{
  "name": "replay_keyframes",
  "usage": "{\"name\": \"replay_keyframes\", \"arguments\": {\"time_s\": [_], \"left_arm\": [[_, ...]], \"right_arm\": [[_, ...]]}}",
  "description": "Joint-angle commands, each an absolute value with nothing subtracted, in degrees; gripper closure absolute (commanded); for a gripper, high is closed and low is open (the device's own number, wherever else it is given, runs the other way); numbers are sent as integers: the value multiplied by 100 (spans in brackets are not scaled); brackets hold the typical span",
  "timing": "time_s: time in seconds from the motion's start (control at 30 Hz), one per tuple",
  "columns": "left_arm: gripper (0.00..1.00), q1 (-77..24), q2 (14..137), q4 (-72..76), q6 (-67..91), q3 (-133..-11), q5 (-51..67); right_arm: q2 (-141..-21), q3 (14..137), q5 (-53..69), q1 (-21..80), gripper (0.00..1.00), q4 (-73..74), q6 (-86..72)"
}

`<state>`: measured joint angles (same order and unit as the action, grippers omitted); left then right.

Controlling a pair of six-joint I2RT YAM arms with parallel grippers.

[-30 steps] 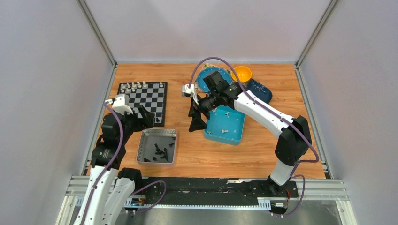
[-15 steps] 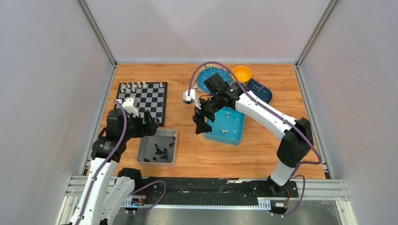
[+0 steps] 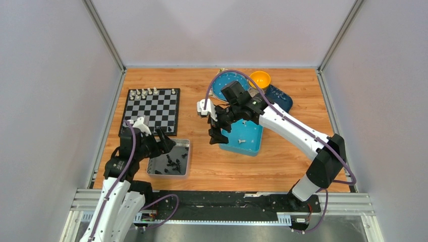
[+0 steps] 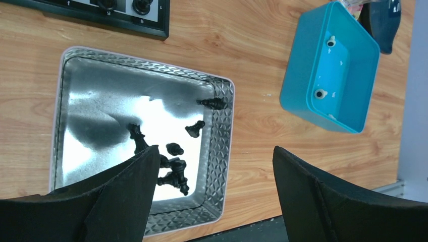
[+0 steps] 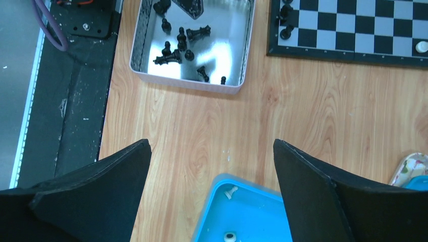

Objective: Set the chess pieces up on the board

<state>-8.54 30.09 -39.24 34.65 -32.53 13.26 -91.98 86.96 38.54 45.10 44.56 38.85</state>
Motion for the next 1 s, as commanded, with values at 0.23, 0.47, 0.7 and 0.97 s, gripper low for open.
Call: {"name": "replay_keyframes", "arguments": {"time_s": [0.23, 0.47, 0.7, 0.97], "left_arm": [[14, -870, 3260, -4059, 4702, -3102, 1398], [34, -958, 4147, -4623, 4518, -3313, 828], [37, -1186, 4947, -4887, 4201, -3577, 282], [45, -1327, 5808, -4475, 4131, -3683, 88]], "right_arm": [[-9308, 8420, 4149, 4755, 5, 3911, 3314], [-9492, 8508, 4069, 4755, 5, 4201, 3243], [-9580, 8569, 4069, 4755, 5, 4227, 3024], [-9659, 8604, 4043, 4746, 5, 4236, 2971]]}}
